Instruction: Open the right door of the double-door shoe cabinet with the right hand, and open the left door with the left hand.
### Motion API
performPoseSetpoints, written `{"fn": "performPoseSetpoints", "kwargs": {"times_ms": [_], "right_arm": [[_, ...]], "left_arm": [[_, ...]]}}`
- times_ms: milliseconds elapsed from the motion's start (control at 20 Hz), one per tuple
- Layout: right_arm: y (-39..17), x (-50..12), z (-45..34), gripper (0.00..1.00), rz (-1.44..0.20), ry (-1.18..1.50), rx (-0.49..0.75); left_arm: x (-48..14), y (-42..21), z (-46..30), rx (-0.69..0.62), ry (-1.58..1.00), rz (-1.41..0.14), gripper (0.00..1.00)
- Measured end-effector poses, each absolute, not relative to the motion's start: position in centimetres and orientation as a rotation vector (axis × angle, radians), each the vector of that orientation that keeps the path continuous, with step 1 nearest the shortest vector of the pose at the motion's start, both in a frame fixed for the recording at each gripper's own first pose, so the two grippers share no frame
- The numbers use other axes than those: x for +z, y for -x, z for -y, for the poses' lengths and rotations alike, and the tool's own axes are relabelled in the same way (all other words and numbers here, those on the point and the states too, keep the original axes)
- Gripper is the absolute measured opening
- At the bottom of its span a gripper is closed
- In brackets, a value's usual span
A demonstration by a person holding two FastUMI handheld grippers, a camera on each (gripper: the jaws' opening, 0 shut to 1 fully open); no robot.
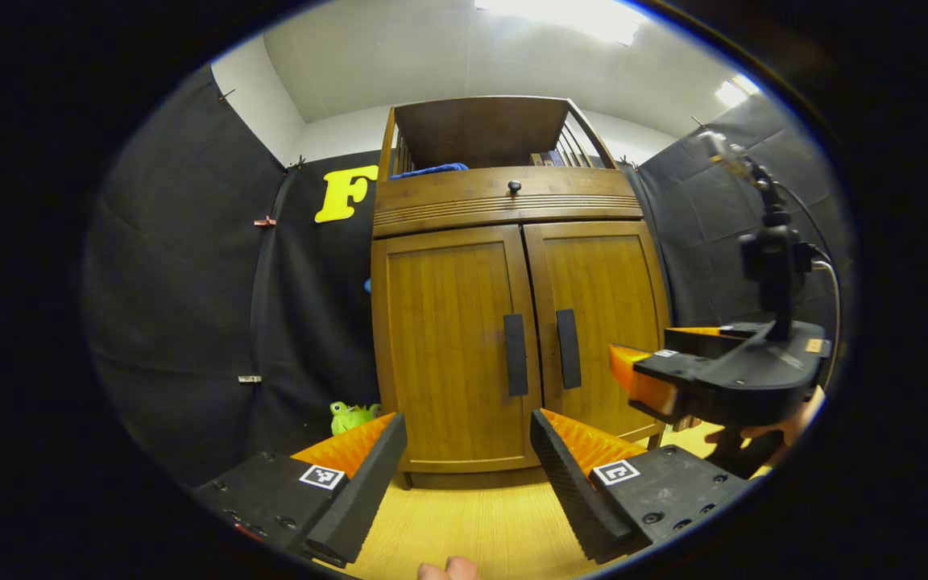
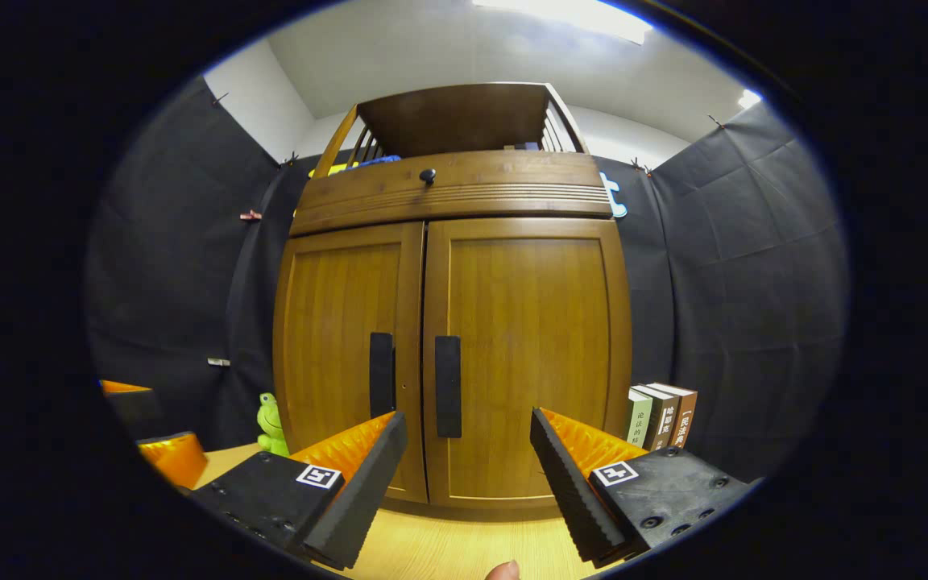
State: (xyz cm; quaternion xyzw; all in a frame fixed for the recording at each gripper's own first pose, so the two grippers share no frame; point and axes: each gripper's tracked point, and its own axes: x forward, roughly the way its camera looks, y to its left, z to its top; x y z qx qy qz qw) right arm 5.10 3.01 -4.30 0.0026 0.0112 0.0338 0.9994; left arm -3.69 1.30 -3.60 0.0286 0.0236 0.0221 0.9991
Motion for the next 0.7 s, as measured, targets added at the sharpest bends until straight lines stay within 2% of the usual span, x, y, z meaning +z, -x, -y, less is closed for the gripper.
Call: {"fn": "performPoseSetpoints", "kwargs": {"times_ms": [50, 300, 350, 400, 700], "right_arm": [[-6.1, -4.9, -3.3, 0.97, -0.032, 0.009, 0.068], [-11.1, -7.3, -4.8, 0.97, -0.065, 0.030, 0.082], [-12.1, -7.6, -4.9, 0.99, -0.067, 0.027, 0.076], [-13.0, -7.8, -5.2, 0.97, -0.065, 0.025, 0.075], [-16.4, -8.1, -5.8, 0.97, -0.058, 0.031, 0.057]], "left_arm": [[-4.0, 4.1, -1.3, 0.044, -0.047, -0.060, 0.96], [-4.8, 4.2, -2.2, 0.053, -0.030, -0.097, 0.96], [-4.6, 4.2, -2.7, 0.070, -0.022, -0.097, 0.92], [-4.3, 3.7, -3.1, 0.078, -0.010, -0.096, 0.96], [-4.6, 3.4, -3.6, 0.097, 0.050, -0.093, 0.96]]}}
